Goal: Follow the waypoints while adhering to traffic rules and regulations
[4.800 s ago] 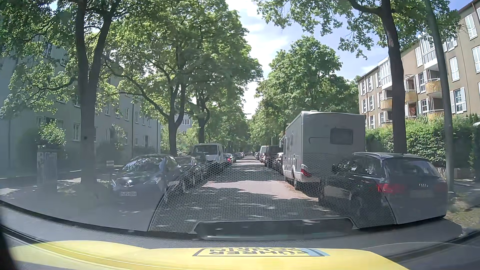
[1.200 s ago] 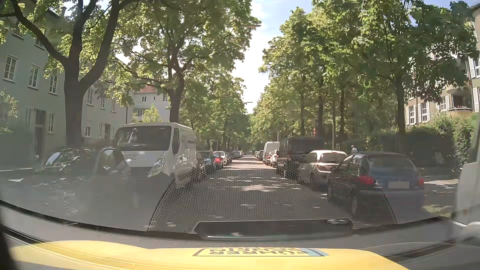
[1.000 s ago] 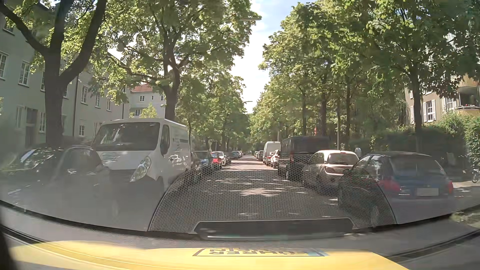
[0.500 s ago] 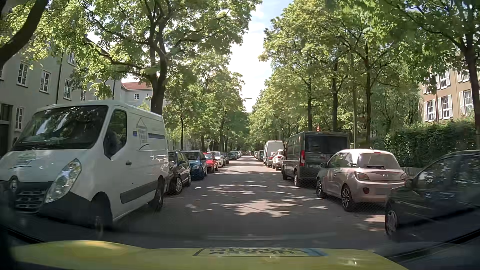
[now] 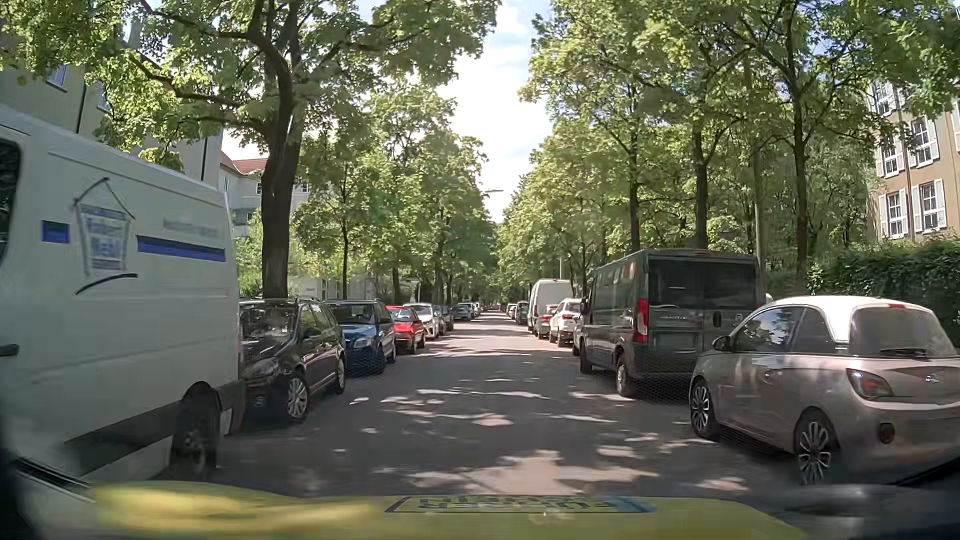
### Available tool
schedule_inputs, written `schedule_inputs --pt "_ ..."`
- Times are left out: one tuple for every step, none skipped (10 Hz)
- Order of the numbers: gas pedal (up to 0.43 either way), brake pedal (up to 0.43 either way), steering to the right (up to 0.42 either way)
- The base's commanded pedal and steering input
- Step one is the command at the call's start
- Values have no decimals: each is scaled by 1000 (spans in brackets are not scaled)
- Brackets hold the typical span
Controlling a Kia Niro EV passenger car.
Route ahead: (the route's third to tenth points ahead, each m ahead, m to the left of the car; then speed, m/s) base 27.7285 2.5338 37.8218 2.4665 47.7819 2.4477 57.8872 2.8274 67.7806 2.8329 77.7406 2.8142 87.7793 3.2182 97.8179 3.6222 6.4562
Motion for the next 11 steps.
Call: schedule_inputs --pt "79 0 4" --pt "79 0 4" --pt "79 0 4" --pt "79 0 4" --pt "79 0 4" --pt "67 0 4" --pt "59 0 4" --pt "59 0 3" --pt "59 0 2" --pt "59 0 1" --pt "59 0 1"
